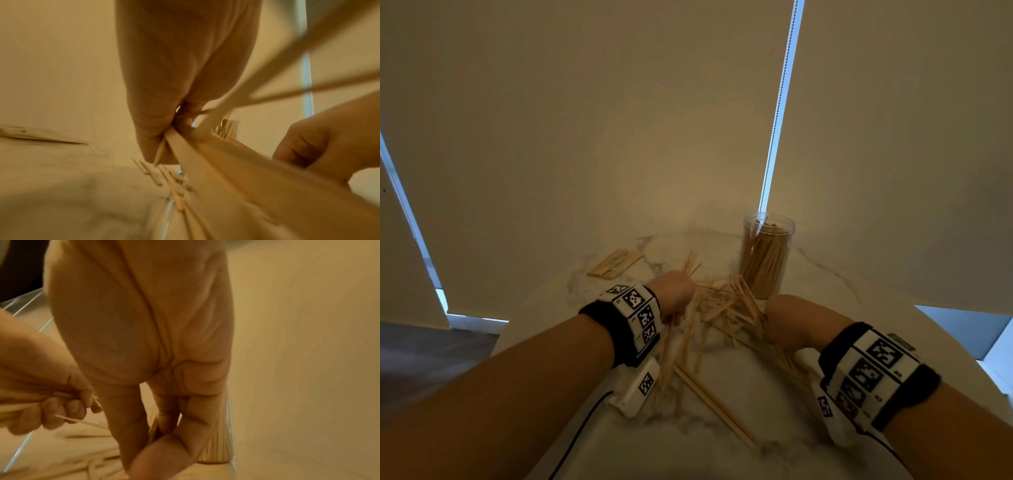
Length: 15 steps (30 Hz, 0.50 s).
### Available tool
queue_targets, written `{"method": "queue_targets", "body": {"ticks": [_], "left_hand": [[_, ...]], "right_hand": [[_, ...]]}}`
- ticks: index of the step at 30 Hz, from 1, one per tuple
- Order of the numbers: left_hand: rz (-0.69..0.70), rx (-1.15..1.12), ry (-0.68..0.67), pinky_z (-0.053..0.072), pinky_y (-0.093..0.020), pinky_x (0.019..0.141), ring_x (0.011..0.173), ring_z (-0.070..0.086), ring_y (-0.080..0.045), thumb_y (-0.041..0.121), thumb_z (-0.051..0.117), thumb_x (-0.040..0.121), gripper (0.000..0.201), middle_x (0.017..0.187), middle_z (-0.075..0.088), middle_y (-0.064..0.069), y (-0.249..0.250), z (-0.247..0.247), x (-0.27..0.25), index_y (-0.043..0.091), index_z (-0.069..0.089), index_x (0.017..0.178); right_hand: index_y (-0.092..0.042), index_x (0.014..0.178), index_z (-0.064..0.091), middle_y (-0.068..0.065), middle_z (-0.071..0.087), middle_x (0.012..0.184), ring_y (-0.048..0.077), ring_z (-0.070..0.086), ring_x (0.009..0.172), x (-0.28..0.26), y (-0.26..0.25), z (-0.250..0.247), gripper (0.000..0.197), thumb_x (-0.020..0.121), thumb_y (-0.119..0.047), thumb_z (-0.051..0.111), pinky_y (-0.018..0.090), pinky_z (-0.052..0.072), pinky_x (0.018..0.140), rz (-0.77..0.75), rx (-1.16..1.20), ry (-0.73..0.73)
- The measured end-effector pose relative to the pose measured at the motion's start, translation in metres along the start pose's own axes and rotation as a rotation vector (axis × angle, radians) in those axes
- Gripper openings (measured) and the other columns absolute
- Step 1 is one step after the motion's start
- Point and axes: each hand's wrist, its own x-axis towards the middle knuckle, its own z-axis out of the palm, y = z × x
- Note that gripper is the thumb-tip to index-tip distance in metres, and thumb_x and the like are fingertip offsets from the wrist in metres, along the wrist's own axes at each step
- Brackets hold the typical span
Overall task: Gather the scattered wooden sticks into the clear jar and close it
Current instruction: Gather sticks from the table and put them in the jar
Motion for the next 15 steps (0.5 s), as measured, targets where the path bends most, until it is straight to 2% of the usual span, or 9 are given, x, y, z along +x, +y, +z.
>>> {"method": "queue_targets", "body": {"ticks": [2, 4, 6, 7, 8, 9, 12, 15], "left_hand": [[-0.015, -0.245, 0.067, 0.036, -0.03, 0.053, 0.051, 0.042, -0.024, 0.017, 0.037, 0.098, 0.023, 0.07, 0.047, -0.012, 0.004, 0.0, 0.008, -0.002, 0.051, 0.1], [0.029, -0.364, 0.128, 0.039, -0.031, 0.059, 0.059, 0.047, -0.023, 0.043, 0.047, 0.094, 0.042, 0.078, 0.051, -0.01, 0.009, 0.001, 0.011, 0.006, 0.052, 0.114], [0.094, -0.388, 0.193, 0.046, -0.032, 0.063, 0.069, 0.054, -0.024, 0.064, 0.043, 0.094, 0.055, 0.085, 0.055, -0.009, 0.011, 0.0, 0.013, 0.014, 0.053, 0.114], [0.13, -0.406, 0.223, 0.049, -0.035, 0.068, 0.076, 0.057, -0.026, 0.066, 0.04, 0.095, 0.057, 0.087, 0.057, -0.01, 0.011, 0.0, 0.018, 0.015, 0.055, 0.113], [0.171, -0.433, 0.261, 0.049, -0.038, 0.074, 0.079, 0.059, -0.026, 0.062, 0.039, 0.098, 0.053, 0.088, 0.058, -0.01, 0.01, -0.001, 0.021, 0.014, 0.056, 0.113], [0.209, -0.489, 0.3, 0.047, -0.038, 0.074, 0.076, 0.056, -0.022, 0.053, 0.04, 0.101, 0.045, 0.085, 0.057, -0.007, 0.009, -0.001, 0.024, 0.013, 0.057, 0.112], [0.254, -0.698, 0.385, 0.04, -0.034, 0.068, 0.063, 0.046, -0.014, 0.034, 0.041, 0.106, 0.024, 0.081, 0.057, 0.0, 0.012, -0.004, 0.033, 0.016, 0.054, 0.097], [0.302, -0.806, 0.366, 0.04, -0.029, 0.061, 0.067, 0.047, -0.012, 0.027, 0.04, 0.107, 0.019, 0.087, 0.063, 0.0, 0.022, -0.003, 0.034, 0.016, 0.053, 0.101]], "right_hand": [[-0.009, 0.062, 0.049, 0.004, 0.045, 0.062, 0.016, 0.039, 0.051, 0.002, 0.003, -0.009, 0.032, 0.094, -0.011, 0.052, 0.025, 0.034, 0.05, 0.004, 0.099, 0.031], [0.0, 0.076, 0.062, 0.007, 0.052, 0.067, 0.019, 0.046, 0.055, 0.003, 0.005, -0.02, 0.021, 0.092, -0.012, 0.056, 0.028, 0.041, 0.054, -0.002, 0.206, 0.068], [0.005, 0.096, 0.069, 0.012, 0.061, 0.075, 0.024, 0.057, 0.063, 0.004, 0.009, -0.029, 0.024, 0.09, -0.016, 0.06, 0.036, 0.053, 0.062, -0.033, 0.297, 0.086], [0.003, 0.1, 0.07, 0.014, 0.067, 0.081, 0.027, 0.064, 0.069, 0.004, 0.011, -0.034, 0.025, 0.09, -0.018, 0.062, 0.041, 0.059, 0.07, -0.047, 0.334, 0.098], [0.0, 0.1, 0.072, 0.015, 0.071, 0.087, 0.03, 0.069, 0.076, 0.003, 0.013, -0.038, 0.024, 0.09, -0.019, 0.063, 0.045, 0.061, 0.077, -0.057, 0.364, 0.111], [-0.003, 0.097, 0.073, 0.016, 0.073, 0.09, 0.031, 0.071, 0.082, 0.002, 0.014, -0.042, 0.021, 0.09, -0.02, 0.064, 0.048, 0.06, 0.081, -0.067, 0.395, 0.129], [-0.006, 0.092, 0.073, 0.015, 0.074, 0.088, 0.029, 0.073, 0.082, 0.003, 0.016, -0.052, 0.017, 0.091, -0.02, 0.063, 0.048, 0.06, 0.081, -0.092, 0.515, 0.202], [-0.008, 0.091, 0.072, 0.014, 0.074, 0.087, 0.029, 0.073, 0.08, 0.01, 0.009, -0.06, 0.016, 0.092, -0.021, 0.063, 0.046, 0.061, 0.079, -0.122, 0.599, 0.272]]}}
